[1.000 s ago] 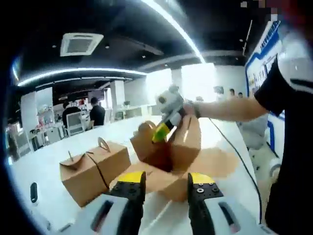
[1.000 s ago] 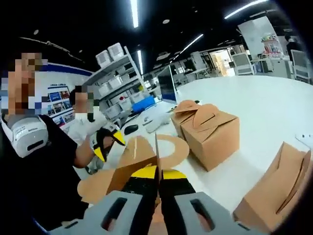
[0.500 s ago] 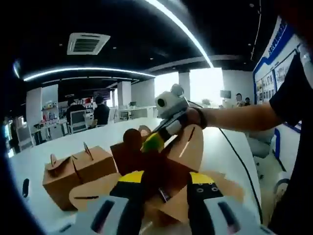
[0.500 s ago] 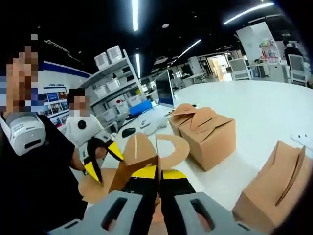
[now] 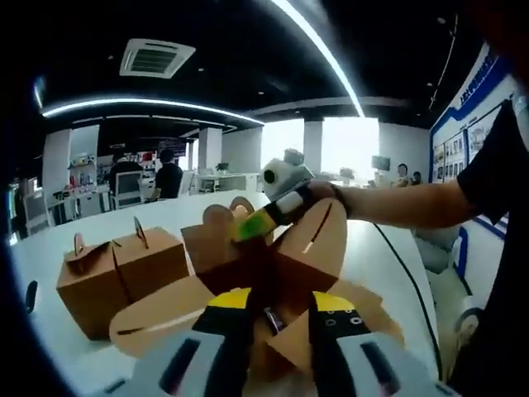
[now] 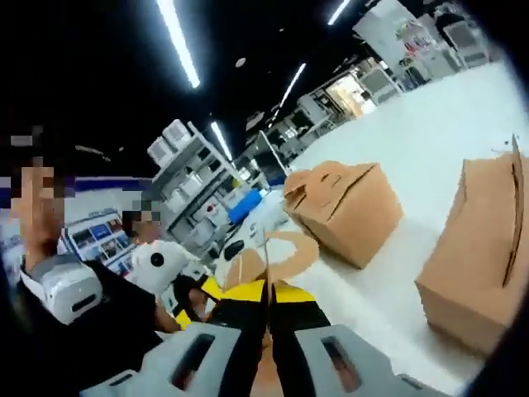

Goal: Pick up one paper box from the group, open the paper box, and remove the item inside

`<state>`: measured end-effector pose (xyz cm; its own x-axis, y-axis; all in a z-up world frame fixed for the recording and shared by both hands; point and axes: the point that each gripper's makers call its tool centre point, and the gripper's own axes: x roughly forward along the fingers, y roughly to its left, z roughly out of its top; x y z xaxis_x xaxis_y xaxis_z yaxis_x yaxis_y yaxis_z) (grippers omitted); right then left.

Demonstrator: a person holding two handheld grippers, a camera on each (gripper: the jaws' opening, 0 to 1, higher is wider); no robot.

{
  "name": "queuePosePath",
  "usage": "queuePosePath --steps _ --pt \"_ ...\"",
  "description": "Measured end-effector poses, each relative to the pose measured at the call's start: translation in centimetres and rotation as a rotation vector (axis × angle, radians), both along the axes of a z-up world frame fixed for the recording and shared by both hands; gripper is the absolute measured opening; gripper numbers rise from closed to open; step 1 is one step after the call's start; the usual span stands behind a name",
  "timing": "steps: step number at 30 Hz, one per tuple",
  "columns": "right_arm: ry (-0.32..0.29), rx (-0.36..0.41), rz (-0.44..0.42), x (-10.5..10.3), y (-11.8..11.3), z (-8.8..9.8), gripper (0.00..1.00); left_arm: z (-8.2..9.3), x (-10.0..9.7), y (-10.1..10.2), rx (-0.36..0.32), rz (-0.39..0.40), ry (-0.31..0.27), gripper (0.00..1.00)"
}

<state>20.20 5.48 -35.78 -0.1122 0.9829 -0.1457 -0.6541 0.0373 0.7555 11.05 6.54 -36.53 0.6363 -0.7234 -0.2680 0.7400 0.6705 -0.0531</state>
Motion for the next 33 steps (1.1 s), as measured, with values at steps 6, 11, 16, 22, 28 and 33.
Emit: queuePosePath --steps 6,11,16,22,28,33 --pt "0.238 -0.002 -0.047 0.7 0.2 -1.2 0.03 0.1 0.1 0.0 -0.022 0.007 -0.008 0.27" --pt "0.39 -0.031 -0.11 0.3 0.5 -1.5 0.03 0.1 0.0 -0.1 -0.025 0.005 -0.012 0.27" --pt "0.459 -0.04 -0.187 0.8 0.4 -1.9 0.03 0.1 0.0 -0.3 -0.035 0.013 -0.03 0.28" --pt "0.577 -0.014 -0.287 1.2 0.2 -2.1 0.03 0.1 0.1 -0.2 -0.047 0.018 -0.034 0.28" --pt "0.673 0.01 -0.329 0.7 0.2 -2.6 0.03 0.2 0.0 -0.2 -0.052 0.027 -0.036 0.28" --pt "0.758 0.024 -0.349 1.0 -0.1 -2.8 0.03 0.2 0.3 0.1 -0.043 0.034 -0.042 0.27"
